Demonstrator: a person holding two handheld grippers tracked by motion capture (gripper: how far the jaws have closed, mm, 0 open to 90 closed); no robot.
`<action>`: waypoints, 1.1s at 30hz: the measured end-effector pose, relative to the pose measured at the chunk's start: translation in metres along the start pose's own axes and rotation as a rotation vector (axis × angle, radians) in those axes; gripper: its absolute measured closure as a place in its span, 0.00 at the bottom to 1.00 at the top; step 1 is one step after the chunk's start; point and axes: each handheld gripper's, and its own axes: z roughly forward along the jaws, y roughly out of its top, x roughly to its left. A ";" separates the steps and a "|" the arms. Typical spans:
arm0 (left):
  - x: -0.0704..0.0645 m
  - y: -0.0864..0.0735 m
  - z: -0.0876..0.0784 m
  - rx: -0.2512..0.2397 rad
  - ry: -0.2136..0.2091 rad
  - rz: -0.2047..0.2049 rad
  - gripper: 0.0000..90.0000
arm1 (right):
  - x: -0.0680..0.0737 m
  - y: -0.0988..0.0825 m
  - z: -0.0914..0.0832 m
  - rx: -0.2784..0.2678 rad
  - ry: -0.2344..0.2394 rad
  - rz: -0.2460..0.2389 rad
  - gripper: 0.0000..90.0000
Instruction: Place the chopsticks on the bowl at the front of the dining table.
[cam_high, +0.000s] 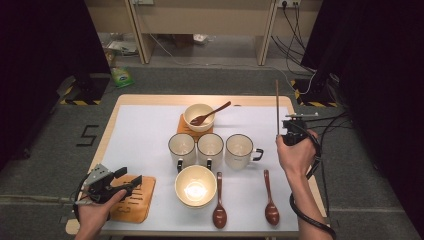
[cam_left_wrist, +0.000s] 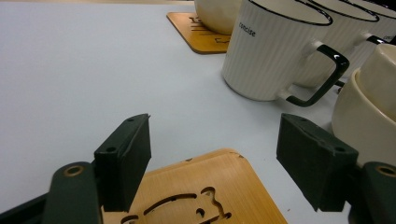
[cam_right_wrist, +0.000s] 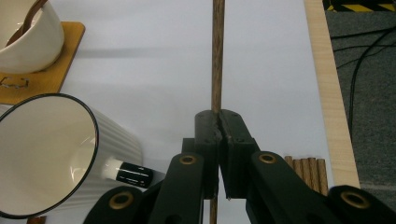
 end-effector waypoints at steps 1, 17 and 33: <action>0.000 0.000 0.000 0.000 0.000 -0.001 0.28 | 0.000 0.000 0.000 -0.003 0.002 0.003 0.96; 0.000 0.000 0.000 -0.001 0.001 0.000 0.28 | 0.004 0.007 0.001 -0.021 0.003 -0.001 0.96; 0.000 0.000 0.000 0.000 0.002 0.002 0.28 | 0.007 0.011 0.002 -0.050 0.012 0.009 0.96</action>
